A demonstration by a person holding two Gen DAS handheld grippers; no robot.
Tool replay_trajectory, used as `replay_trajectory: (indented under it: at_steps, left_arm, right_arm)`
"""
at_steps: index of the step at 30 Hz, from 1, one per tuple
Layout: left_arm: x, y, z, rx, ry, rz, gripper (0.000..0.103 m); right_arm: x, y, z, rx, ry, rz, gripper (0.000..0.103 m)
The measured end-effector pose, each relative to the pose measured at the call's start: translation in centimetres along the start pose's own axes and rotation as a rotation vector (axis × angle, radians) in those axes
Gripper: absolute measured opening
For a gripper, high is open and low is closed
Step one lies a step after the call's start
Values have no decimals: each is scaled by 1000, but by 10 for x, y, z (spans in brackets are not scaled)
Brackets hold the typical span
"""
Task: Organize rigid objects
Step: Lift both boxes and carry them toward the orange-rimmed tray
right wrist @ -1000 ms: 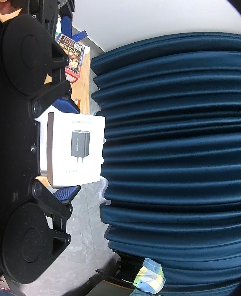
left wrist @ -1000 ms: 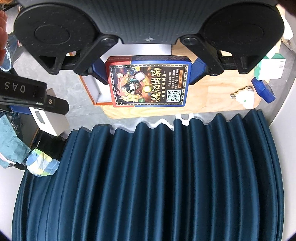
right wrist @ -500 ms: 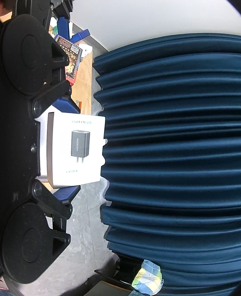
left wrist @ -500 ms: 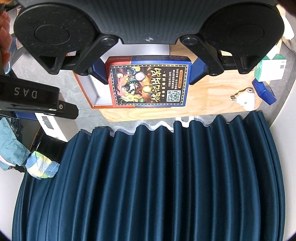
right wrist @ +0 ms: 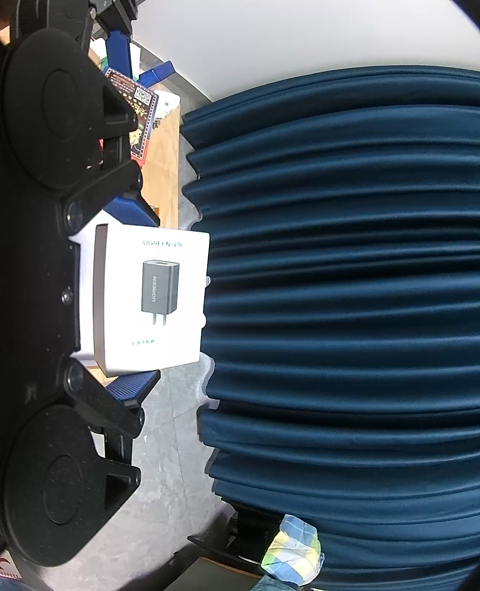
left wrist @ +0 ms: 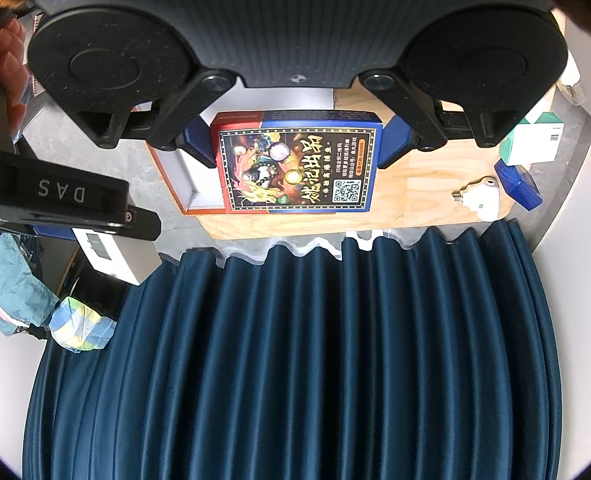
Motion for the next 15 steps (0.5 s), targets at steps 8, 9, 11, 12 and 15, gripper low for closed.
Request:
replay_trajectory:
  at_steps: [8, 9, 11, 12, 15]
  left_arm:
    - [-1, 6, 1, 0, -3, 16, 92]
    - [-2, 7, 0, -1, -3, 18, 92]
    - [-2, 8, -1, -3, -4, 23, 92]
    - [-2, 9, -1, -2, -5, 25, 92]
    - [-3, 10, -1, -2, -7, 28, 92]
  right_arm:
    - [-1, 8, 0, 2, 3, 10, 95]
    - [-1, 9, 0, 4, 4, 12, 95]
    - [-1, 11, 0, 1, 5, 16, 95]
    - [-1, 12, 0, 2, 4, 17, 95]
    - [-1, 12, 0, 0, 1, 20, 95]
Point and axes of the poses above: each gripper's, at about its wrist camera, not at the fingertips, and y roughly against the way its jaws point, z to its right, x to its top, the point moved 2 cm from there along -y, roughly the way its jaws point, and after that the axes turned 6 degrees about -z, right-handed, at the moved point
